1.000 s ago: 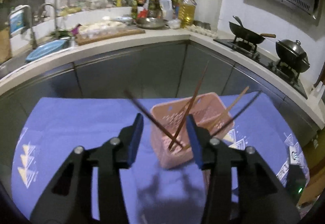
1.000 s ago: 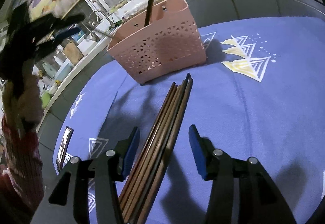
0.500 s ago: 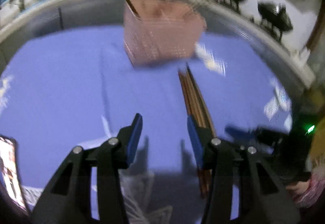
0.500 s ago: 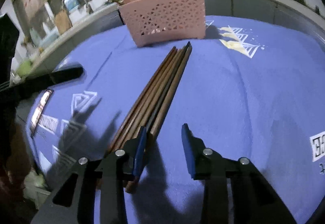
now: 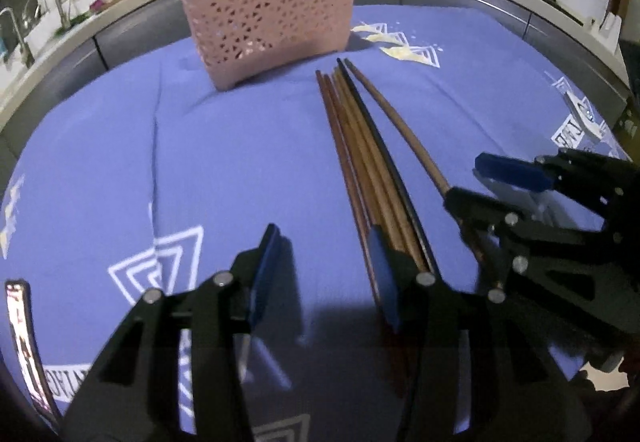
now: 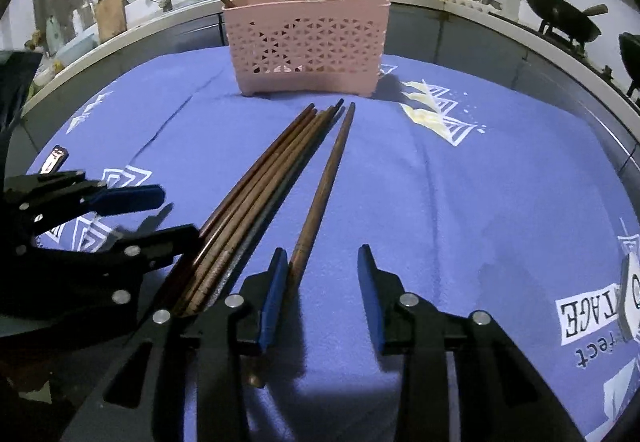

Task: Organize utensils
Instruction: 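Grasp a chopstick with the left tool while the right tool grasps another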

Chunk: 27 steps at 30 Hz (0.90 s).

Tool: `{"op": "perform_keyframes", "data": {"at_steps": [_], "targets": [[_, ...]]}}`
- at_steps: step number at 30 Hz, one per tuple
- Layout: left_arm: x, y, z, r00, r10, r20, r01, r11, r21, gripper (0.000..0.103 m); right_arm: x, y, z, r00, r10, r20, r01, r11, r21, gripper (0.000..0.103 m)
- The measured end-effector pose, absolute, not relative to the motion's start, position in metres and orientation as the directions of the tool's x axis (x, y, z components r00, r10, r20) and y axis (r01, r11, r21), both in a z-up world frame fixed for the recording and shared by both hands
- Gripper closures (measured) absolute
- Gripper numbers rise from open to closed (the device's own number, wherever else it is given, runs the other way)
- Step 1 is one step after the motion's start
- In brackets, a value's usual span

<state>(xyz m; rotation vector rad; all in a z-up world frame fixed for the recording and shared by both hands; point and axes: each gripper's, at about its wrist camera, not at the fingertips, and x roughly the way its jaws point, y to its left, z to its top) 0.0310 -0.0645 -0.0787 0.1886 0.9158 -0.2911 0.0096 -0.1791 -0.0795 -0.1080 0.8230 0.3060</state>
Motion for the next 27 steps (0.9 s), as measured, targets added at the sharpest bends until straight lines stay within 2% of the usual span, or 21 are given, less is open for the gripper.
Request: {"op": "perform_keyframes", "data": {"at_steps": [4,5,6,7,8,16,20,21,24,27], "targets": [[0.044,-0.070,-0.083,0.585,-0.133,-0.800,0.310,0.948,0.069,0.058,0.013,-0.186,-0.083,0.636,0.221,-0.740,-0.295,0.955,0.032,0.067],[0.048,-0.069,-0.083,0.582,-0.135,-0.802,0.307,0.950,0.062,0.062,0.012,-0.190,-0.083,0.636,0.225,-0.738,-0.292,0.956,0.039,0.069],[0.051,-0.068,-0.082,0.576,-0.142,-0.805,0.306,0.951,0.051,0.068,0.011,-0.193,-0.083,0.636,0.224,-0.739,-0.293,0.955,0.038,0.080],[0.053,-0.067,-0.081,0.574,-0.146,-0.806,0.305,0.951,0.045,0.086,0.010,-0.194,-0.082,0.629,0.231,-0.742,-0.304,0.952,0.039,0.091],[0.055,-0.064,-0.080,0.567,-0.157,-0.809,0.306,0.952,0.030,0.096,0.009,-0.196,-0.082,0.620,0.242,-0.746,-0.314,0.948,0.047,0.095],[0.032,-0.022,-0.079,0.527,-0.186,-0.829,0.279,0.959,-0.038,0.097,-0.015,-0.222,-0.083,0.569,0.254,-0.782,-0.330,0.942,0.065,0.096],[0.008,-0.001,-0.080,0.487,-0.236,-0.841,0.293,0.951,-0.097,0.096,-0.039,-0.240,-0.084,0.518,0.302,-0.800,-0.333,0.933,0.137,0.096],[0.006,0.001,-0.079,0.479,-0.244,-0.843,0.297,0.949,-0.107,0.093,-0.041,-0.241,-0.084,0.509,0.309,-0.803,-0.331,0.932,0.149,0.096],[0.018,-0.002,-0.077,0.466,-0.253,-0.848,0.299,0.947,-0.118,0.073,-0.034,-0.241,-0.082,0.483,0.321,-0.815,-0.342,0.926,0.162,0.095],[0.046,-0.012,-0.076,0.500,-0.204,-0.842,0.299,0.953,-0.053,0.071,-0.013,-0.231,-0.078,0.478,0.317,-0.819,-0.374,0.917,0.137,0.095]]}}
